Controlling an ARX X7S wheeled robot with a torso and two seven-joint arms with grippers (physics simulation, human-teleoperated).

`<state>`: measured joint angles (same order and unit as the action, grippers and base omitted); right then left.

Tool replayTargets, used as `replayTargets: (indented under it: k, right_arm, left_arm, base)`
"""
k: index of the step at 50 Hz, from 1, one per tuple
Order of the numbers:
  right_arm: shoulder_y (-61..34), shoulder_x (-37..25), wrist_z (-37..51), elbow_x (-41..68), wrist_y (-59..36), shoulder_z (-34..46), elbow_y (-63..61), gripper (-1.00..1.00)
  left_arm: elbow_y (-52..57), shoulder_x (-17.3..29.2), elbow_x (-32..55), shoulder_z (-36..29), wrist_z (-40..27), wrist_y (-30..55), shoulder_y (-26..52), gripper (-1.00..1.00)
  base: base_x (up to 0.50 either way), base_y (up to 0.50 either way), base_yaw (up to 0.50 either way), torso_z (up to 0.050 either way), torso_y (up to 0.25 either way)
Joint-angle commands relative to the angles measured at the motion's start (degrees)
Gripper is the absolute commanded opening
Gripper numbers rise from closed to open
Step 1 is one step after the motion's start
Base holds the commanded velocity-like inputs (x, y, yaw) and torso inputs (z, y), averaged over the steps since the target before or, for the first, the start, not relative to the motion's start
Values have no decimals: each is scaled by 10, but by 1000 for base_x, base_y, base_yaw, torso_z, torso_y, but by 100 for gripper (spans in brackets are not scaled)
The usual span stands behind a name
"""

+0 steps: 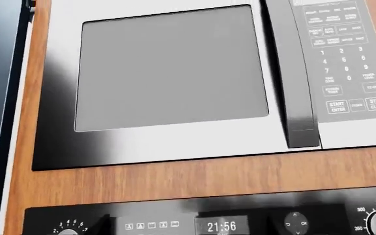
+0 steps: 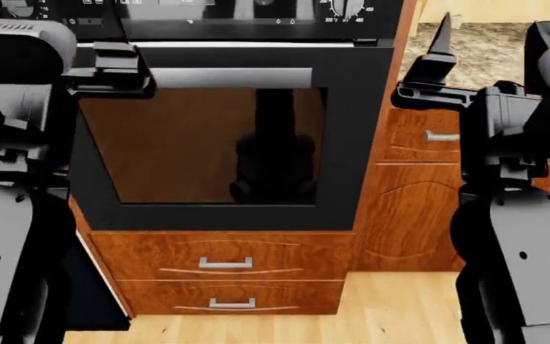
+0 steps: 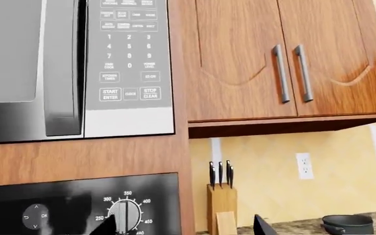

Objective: Open the microwave door

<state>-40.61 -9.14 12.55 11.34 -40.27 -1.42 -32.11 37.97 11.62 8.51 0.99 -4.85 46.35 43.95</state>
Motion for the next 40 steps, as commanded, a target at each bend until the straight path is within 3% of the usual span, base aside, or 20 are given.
replayTargets:
  k: [1, 9, 18, 33, 40]
  right_arm:
    - [-132, -17, 9, 25, -103, -7, -49, 100]
    - [-193, -26, 5, 34, -132, 2, -43, 100]
    - [-249, -34, 8, 46, -179, 3, -78, 100]
    - [-236, -35, 9, 54, -171, -2, -80, 100]
    - [-230, -38, 9, 56, -169, 2, -81, 100]
  left_arm:
    - [29, 15, 26, 22, 1, 123, 168, 100]
    - [12, 20, 41, 38, 4, 167, 243, 100]
    - [37, 30, 52, 39, 4, 214, 268, 100]
    - [49, 30, 61, 37, 5, 219, 261, 100]
    - [52, 27, 66, 41, 5, 220, 260, 100]
  base:
    - [0, 0, 0, 50, 0]
    - [0, 0, 0, 50, 0]
    - [0, 0, 0, 45, 0]
    - [3, -162, 0, 0, 0]
    - [485, -103, 0, 0, 0]
